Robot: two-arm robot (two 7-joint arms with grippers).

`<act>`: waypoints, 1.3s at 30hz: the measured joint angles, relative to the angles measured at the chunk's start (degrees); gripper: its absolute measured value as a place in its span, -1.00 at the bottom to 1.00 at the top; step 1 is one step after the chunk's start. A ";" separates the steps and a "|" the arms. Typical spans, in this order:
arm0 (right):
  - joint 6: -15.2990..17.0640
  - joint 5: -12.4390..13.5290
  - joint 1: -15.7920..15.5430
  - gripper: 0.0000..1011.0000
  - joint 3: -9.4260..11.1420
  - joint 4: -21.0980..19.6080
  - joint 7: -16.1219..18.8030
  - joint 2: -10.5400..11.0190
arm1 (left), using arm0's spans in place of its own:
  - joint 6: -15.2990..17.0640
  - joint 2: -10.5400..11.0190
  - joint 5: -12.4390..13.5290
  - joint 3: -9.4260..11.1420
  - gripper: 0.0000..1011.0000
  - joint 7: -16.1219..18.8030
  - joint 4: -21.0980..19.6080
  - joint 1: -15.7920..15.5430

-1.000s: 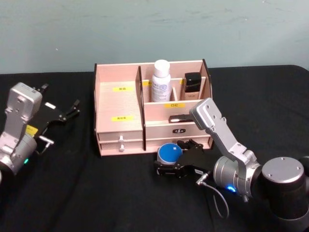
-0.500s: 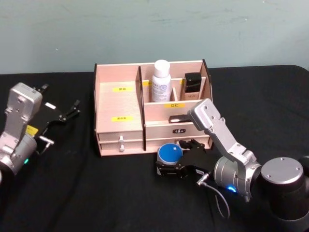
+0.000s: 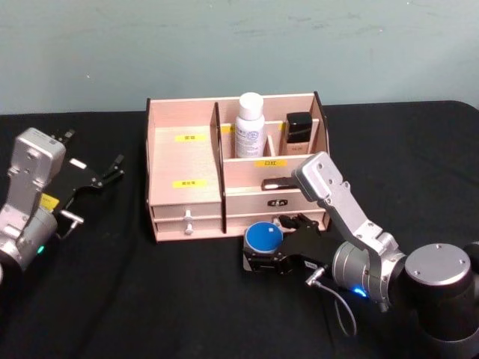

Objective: Pick up the facial cleanser and watermelon frost from the table and place them into the tiered storage box.

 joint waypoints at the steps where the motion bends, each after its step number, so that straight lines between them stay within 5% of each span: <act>1: 0.00 0.01 0.00 0.98 -0.01 -0.01 -0.01 0.01 | 0.00 0.00 0.00 0.00 1.00 0.00 0.00 0.00; 10: 0.01 0.10 0.04 0.95 -0.06 -0.02 -0.02 0.04 | 0.00 0.00 0.00 0.00 1.00 0.00 0.00 0.00; 21: 0.04 0.20 0.04 0.44 -0.09 -0.02 -0.01 0.08 | 0.00 0.00 0.00 0.00 1.00 0.00 0.00 0.00; 39: -0.21 0.33 -0.10 0.43 0.24 -0.01 0.70 0.07 | 0.00 0.00 0.00 0.00 1.00 0.00 0.00 0.00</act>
